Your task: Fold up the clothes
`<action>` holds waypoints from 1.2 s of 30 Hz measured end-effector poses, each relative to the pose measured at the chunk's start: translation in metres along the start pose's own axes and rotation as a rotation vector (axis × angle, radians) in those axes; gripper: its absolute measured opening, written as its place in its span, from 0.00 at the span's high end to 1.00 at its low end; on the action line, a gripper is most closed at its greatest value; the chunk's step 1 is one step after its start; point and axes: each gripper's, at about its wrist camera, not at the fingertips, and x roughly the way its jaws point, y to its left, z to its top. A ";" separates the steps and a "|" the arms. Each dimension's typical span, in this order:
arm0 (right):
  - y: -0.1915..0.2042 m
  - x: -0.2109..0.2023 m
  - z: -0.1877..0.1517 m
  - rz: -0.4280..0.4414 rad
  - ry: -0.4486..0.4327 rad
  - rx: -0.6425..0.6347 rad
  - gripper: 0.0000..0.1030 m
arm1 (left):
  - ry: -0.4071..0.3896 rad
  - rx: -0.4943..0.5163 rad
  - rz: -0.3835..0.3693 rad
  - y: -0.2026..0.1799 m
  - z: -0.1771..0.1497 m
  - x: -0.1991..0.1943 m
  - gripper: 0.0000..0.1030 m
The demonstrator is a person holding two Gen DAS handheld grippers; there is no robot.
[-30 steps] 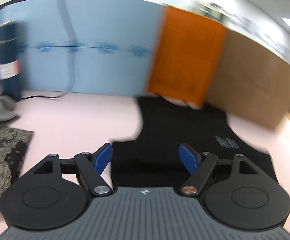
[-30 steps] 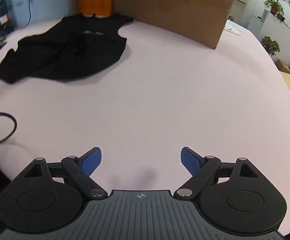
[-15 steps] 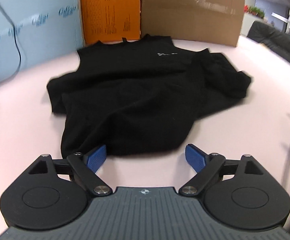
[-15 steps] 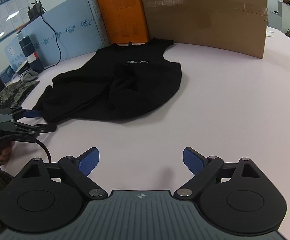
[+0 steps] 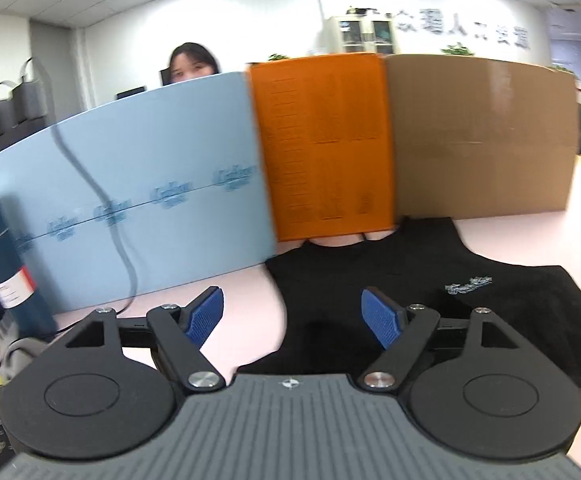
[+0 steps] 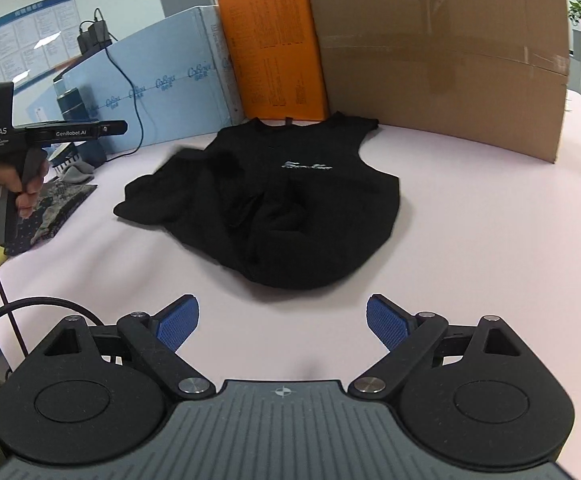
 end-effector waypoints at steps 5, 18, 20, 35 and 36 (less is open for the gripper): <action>0.007 0.013 0.003 0.028 -0.004 0.018 0.12 | 0.101 0.030 -0.030 0.018 -0.034 -0.001 0.28; 0.027 0.026 0.008 0.008 -0.022 0.151 0.10 | 0.025 0.449 -0.166 -0.059 -0.035 0.043 0.37; 0.030 0.025 0.006 0.002 -0.024 0.175 0.10 | 0.017 0.552 -0.177 -0.073 -0.035 0.055 0.38; 0.037 0.096 0.070 -0.089 -0.098 0.037 0.18 | 0.045 0.642 -0.327 -0.087 -0.025 0.088 0.92; 0.036 0.106 0.072 -0.098 -0.081 0.033 0.29 | 0.049 0.638 -0.330 -0.086 -0.026 0.088 0.93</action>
